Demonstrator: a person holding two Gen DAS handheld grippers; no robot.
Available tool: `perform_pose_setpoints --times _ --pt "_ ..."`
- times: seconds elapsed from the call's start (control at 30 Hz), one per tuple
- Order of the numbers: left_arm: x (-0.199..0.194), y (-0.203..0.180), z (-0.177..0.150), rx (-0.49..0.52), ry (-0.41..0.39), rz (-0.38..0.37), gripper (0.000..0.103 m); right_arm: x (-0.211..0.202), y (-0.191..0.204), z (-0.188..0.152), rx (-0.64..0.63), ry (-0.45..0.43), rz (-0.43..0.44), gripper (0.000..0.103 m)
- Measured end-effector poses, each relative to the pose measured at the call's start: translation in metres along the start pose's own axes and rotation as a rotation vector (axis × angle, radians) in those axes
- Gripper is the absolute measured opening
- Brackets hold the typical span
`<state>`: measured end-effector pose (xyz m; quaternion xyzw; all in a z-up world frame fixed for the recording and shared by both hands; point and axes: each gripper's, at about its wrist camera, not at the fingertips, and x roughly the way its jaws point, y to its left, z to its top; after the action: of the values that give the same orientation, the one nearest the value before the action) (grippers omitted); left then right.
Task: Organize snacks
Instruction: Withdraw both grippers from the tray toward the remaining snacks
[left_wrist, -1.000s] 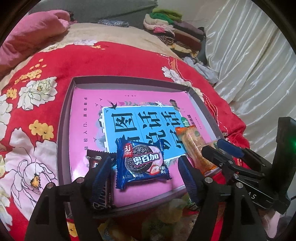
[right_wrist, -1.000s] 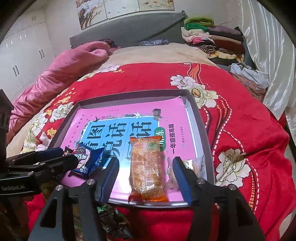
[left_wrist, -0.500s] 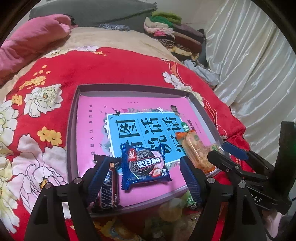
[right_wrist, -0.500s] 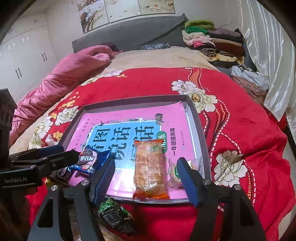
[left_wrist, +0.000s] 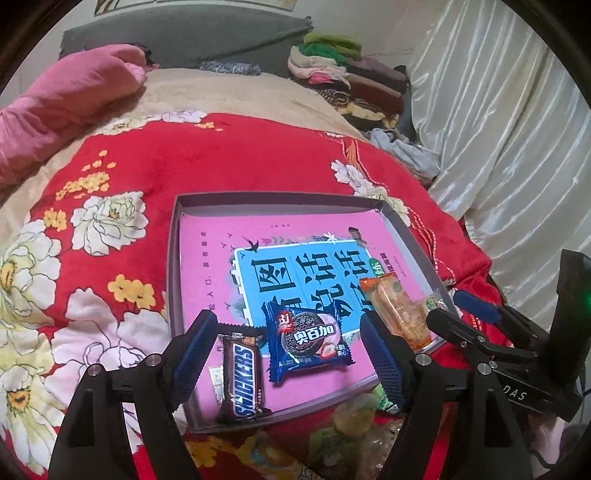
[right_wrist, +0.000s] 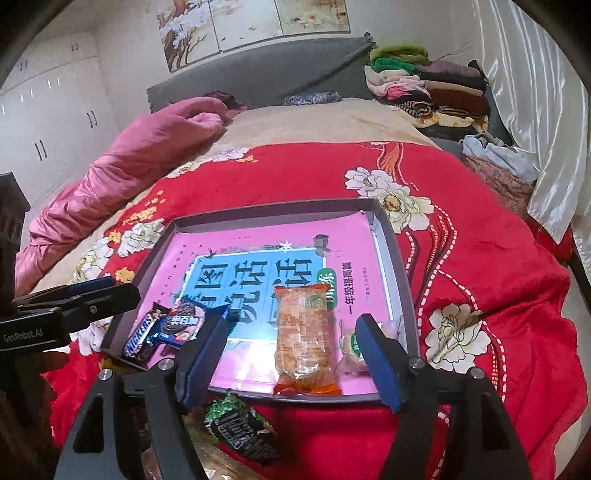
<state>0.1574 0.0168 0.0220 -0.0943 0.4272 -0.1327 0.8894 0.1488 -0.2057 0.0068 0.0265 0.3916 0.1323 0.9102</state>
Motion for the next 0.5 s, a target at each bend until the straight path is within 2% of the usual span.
perform_pose_setpoints --times 0.5 --pt "-0.023 0.011 -0.006 -0.019 -0.02 0.023 0.081 -0.015 0.005 0.002 0.001 -0.038 0.013 0.076"
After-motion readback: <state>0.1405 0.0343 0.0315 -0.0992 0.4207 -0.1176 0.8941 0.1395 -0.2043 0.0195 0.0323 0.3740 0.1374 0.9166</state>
